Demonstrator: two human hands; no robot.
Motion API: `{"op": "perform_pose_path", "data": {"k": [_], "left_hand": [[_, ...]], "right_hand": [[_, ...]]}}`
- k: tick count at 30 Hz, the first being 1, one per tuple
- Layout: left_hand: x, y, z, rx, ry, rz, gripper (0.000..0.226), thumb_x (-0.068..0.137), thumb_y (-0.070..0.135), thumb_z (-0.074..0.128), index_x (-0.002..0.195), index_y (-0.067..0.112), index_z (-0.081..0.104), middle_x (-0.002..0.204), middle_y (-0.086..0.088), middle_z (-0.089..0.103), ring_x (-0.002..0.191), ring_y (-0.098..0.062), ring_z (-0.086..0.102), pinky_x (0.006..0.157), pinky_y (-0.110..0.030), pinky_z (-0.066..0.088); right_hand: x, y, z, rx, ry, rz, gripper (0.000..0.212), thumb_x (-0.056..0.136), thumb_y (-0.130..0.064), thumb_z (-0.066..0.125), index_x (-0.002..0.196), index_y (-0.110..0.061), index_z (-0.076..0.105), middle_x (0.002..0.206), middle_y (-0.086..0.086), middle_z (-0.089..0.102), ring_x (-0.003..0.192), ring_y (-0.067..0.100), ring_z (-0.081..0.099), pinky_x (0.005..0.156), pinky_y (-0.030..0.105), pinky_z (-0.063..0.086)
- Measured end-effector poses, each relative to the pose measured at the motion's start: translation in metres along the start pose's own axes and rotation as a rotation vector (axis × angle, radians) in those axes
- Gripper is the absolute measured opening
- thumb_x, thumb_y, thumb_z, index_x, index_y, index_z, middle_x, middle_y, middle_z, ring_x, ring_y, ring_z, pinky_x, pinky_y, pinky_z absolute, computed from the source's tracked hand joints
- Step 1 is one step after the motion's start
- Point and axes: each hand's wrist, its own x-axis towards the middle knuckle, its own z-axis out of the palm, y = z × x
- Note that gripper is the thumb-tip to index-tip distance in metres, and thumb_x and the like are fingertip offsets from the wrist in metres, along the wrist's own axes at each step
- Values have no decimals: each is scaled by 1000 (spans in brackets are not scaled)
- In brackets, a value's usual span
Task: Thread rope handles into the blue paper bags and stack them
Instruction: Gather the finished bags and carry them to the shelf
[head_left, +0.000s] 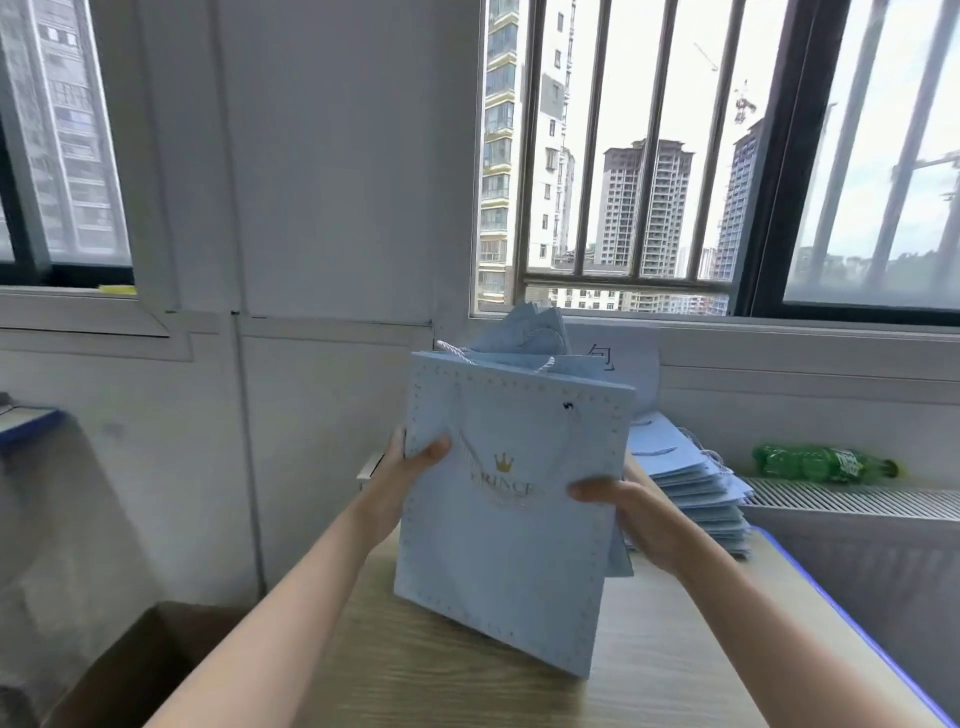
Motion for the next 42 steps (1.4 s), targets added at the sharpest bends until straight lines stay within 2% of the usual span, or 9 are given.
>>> {"op": "perform_pose_path", "data": {"k": [8, 13, 16, 19, 22, 27, 33, 37, 42], "left_hand": [[9, -11, 0, -11, 34, -131, 115, 56, 61, 84, 148, 18, 29, 140, -6, 52, 124, -26, 54, 105, -50, 41], [3, -3, 6, -21, 6, -216, 98, 56, 63, 79, 136, 14, 48, 126, -5, 64, 113, -22, 63, 101, -44, 46], [0, 4, 8, -56, 37, -148, 67, 69, 45, 72, 124, 7, 60, 119, -12, 67, 106, -26, 66, 87, -36, 55], [-5, 15, 15, -172, 148, 12, 71, 60, 31, 81, 120, 2, 57, 113, -17, 67, 92, -28, 70, 68, -34, 58], [-9, 26, 21, -204, 225, 176, 61, 60, 17, 79, 112, 12, 49, 102, -5, 67, 80, -18, 70, 61, -31, 56], [-23, 35, 19, -41, 91, 252, 102, 44, 41, 90, 132, 21, 43, 113, 8, 66, 100, -14, 66, 75, -31, 56], [-36, 24, 25, 15, 6, 200, 139, 38, 57, 90, 151, 34, 12, 143, -1, 47, 120, -20, 57, 89, -38, 54], [-40, 26, 22, 31, 10, 211, 141, 37, 64, 87, 152, 27, 14, 146, -1, 45, 125, -19, 53, 93, -35, 52], [-41, 25, 19, -7, 16, 175, 126, 50, 73, 79, 151, 27, 20, 149, -5, 41, 130, -25, 48, 106, -53, 40]], "right_hand": [[-12, 16, -8, 35, -5, 18, 71, 59, -4, 69, 126, -12, 47, 114, 14, 65, 104, 31, 62, 81, 38, 52], [-10, 16, -13, 0, -35, 49, 80, 54, -13, 76, 128, -13, 46, 115, 12, 64, 106, 31, 62, 85, 42, 52], [-9, 8, -15, -72, -52, 58, 75, 60, -9, 74, 128, -20, 46, 115, 5, 65, 105, 21, 63, 78, 29, 53], [-7, -3, -19, -156, -67, 71, 76, 59, -22, 80, 127, -23, 46, 117, -1, 64, 104, 12, 64, 75, 22, 53], [-5, -8, -19, -170, -29, 62, 70, 58, -28, 80, 122, -24, 51, 112, -5, 67, 101, 10, 65, 73, 19, 52], [-7, -20, -17, 38, 54, 10, 91, 36, -40, 86, 119, -20, 54, 98, -6, 72, 90, 13, 69, 66, 24, 55], [-11, -24, -2, 183, 32, 3, 106, 20, -51, 91, 116, -20, 56, 96, 0, 73, 85, 18, 70, 61, 28, 55], [-12, -26, -3, 156, 35, 0, 111, 24, -51, 91, 123, -19, 52, 103, 1, 71, 91, 19, 69, 63, 28, 55], [-16, -20, -3, 170, 54, 4, 112, 24, -61, 88, 122, -20, 52, 100, -2, 72, 91, 17, 69, 64, 29, 56]]}}
